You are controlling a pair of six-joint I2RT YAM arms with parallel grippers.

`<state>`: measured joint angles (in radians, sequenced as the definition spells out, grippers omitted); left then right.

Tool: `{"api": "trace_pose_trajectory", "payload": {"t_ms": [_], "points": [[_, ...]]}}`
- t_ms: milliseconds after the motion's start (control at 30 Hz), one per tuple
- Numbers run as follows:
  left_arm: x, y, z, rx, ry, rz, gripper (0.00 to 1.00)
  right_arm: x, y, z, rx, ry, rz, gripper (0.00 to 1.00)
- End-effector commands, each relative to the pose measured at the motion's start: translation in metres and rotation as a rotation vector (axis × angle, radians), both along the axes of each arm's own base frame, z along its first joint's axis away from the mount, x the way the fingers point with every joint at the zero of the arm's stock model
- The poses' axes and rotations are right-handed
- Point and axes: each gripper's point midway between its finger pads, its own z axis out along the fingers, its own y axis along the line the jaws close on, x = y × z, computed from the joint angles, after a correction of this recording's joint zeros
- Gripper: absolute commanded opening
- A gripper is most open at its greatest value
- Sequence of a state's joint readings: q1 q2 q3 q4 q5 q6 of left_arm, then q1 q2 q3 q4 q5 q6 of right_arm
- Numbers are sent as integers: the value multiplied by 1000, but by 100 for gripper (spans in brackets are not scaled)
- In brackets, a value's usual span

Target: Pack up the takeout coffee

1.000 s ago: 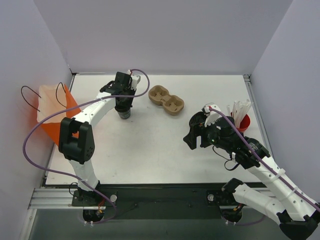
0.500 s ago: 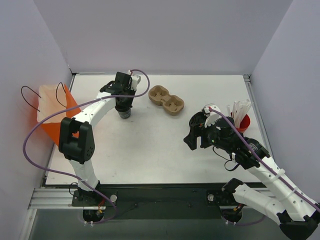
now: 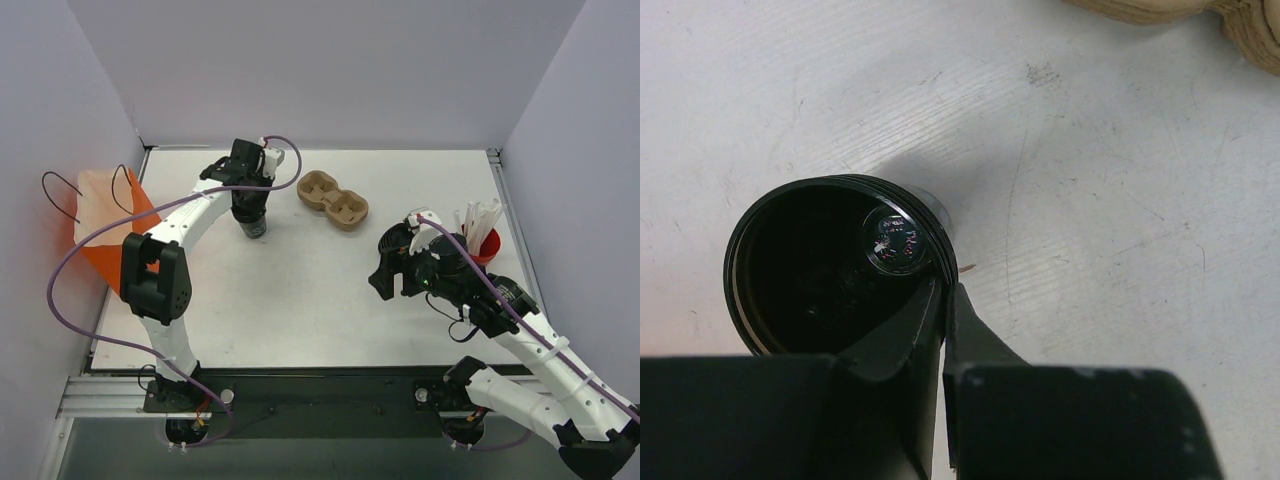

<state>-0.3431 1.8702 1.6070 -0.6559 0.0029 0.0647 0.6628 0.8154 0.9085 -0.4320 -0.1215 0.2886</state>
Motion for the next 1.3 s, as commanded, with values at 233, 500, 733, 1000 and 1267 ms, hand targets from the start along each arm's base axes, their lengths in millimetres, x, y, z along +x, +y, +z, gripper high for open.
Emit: {"api": "trace_pose_trajectory", "payload": {"t_ms": [233, 500, 733, 1000, 1267], "points": [[7, -6, 15, -26, -8, -32, 7, 1, -4, 1, -21, -8, -12, 79], [7, -8, 17, -33, 0, -28, 0, 3, -2, 1, -34, 1, -11, 79], [6, -11, 13, -35, 32, -32, 7, 5, 1, 3, -44, 7, 1, 79], [7, -7, 25, -6, 16, -16, 9, 3, -2, -2, -51, 9, 2, 79], [9, -5, 30, 32, -9, 2, 0, 2, -3, 0, -47, 1, -4, 79]]}}
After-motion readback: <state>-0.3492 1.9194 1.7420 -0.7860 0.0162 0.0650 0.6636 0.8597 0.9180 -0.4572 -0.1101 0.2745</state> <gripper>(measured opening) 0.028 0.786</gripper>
